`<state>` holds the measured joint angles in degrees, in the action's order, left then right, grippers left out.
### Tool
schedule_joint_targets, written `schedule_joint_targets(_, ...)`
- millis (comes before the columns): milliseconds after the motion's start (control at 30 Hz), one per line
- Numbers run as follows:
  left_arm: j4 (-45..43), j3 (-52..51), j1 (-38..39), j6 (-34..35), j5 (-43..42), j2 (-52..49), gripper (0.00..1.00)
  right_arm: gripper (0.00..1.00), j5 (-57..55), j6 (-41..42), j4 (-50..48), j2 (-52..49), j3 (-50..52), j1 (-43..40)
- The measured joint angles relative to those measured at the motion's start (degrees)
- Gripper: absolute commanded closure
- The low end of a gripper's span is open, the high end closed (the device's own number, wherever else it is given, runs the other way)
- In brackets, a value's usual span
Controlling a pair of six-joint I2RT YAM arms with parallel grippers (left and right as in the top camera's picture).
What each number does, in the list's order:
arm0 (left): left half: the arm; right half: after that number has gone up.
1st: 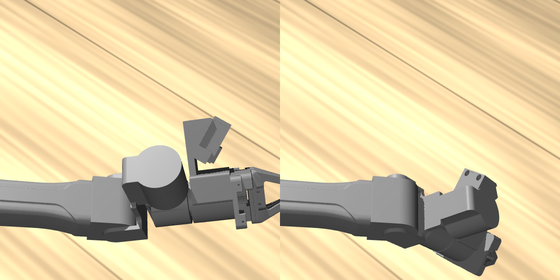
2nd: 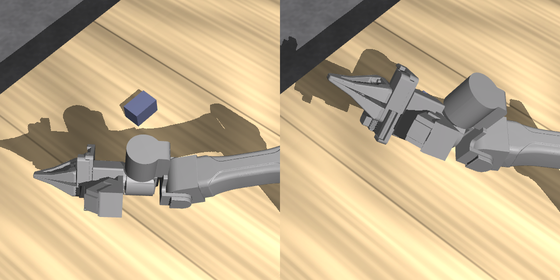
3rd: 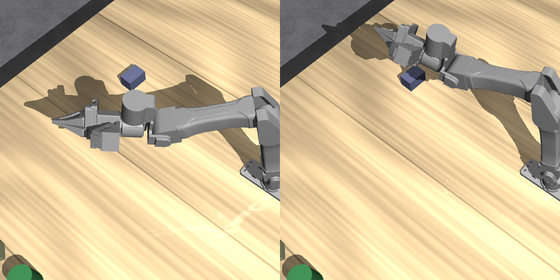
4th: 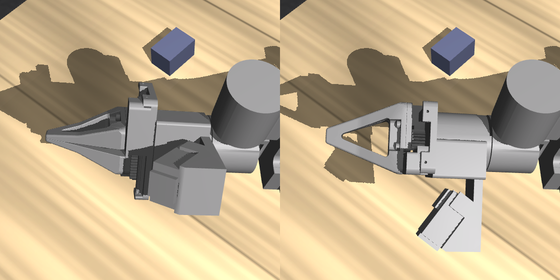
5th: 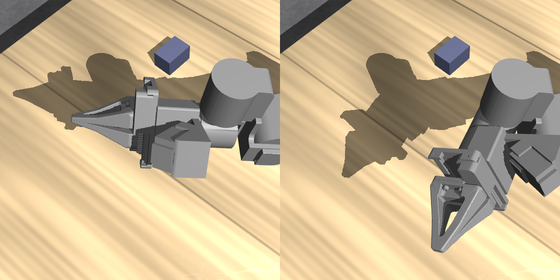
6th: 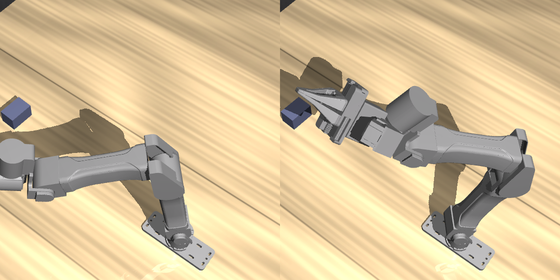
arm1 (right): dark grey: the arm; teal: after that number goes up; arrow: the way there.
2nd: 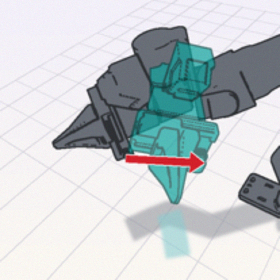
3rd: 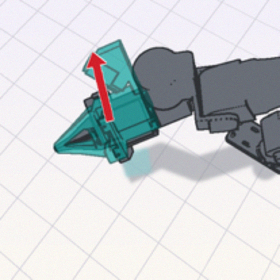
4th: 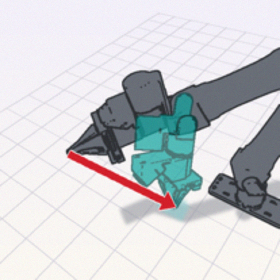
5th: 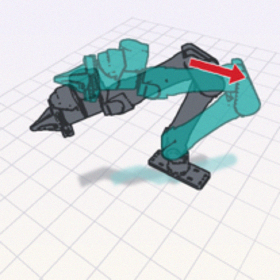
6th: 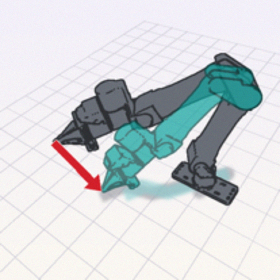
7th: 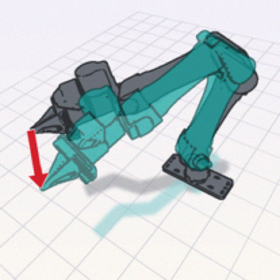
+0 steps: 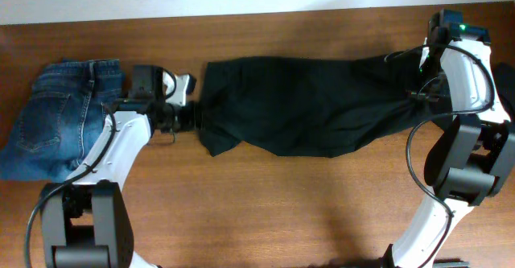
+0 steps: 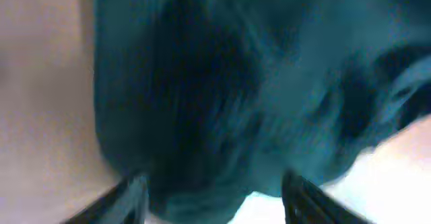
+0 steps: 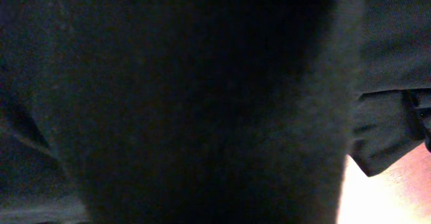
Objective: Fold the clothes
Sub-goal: 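Pull the trousers apart with both grippers to stretch them flat, then release the left end and lift the left gripper away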
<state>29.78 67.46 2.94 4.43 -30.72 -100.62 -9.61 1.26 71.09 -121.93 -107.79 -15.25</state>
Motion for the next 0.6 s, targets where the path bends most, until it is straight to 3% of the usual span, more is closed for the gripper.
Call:
schedule_joint_targets(133, -16.8, 0.4, -2.3, -0.1, -6.8, 0.1, 0.26, 0.96, 0.0, 0.0, 0.0, 0.0, 0.0, 0.0)
schedule_joint_targets(200, -20.9, 0.7, -3.2, 0.9, -7.4, 0.4, 0.21, 0.96, 0.0, 0.0, 0.0, 0.0, 0.0, 0.0)
schedule_joint_targets(400, -23.7, 0.7, -3.8, 5.7, -3.5, -1.2, 0.18, 0.96, 0.3, 0.0, 0.0, 0.0, 0.0, 0.0)
schedule_joint_targets(600, -27.5, 0.7, -3.7, 6.4, -2.9, -9.7, 0.17, 0.96, 0.5, 0.0, 0.0, 0.0, 0.0, 0.0)
